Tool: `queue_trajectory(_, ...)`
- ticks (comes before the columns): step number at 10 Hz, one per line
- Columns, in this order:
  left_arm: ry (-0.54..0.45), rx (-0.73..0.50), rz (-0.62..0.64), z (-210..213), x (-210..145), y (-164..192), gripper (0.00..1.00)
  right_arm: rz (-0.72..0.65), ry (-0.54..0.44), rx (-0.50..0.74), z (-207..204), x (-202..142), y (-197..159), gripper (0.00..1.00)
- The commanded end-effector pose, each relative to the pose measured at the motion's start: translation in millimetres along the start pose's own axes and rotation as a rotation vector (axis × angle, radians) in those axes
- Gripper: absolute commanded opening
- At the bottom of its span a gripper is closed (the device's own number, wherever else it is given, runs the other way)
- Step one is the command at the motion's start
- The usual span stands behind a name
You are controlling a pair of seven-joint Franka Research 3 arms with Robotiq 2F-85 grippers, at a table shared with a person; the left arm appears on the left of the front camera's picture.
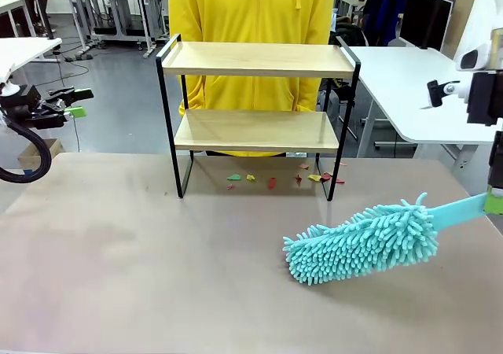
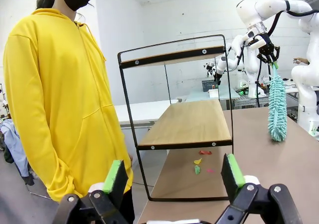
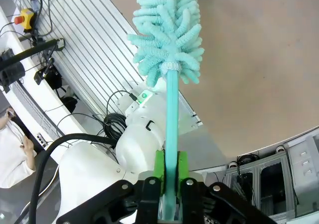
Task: Clean the shelf.
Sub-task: Clean the specific section of the Shelf indicated by the human with the Duster.
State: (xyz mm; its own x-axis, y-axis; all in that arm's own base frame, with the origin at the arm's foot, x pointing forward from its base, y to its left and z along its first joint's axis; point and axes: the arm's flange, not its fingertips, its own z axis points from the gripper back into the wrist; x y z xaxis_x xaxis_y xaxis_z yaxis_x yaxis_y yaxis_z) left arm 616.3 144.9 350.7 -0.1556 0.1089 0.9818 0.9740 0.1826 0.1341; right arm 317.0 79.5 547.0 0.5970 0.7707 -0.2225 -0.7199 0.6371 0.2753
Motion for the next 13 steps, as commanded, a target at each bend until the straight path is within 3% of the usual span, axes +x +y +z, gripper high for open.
queue_trajectory(1, 0.003, 0.0, -0.008, -0.7, 2.2, -1.8, 1.0, -0.018, -0.02, 0.0, -1.5, 1.8, 1.6, 0.13)
queue_trajectory(13, 0.003, 0.0, -0.008, -0.7, 2.2, -1.8, 1.0, -0.018, -0.02, 0.0, -1.5, 1.8, 1.6, 0.13)
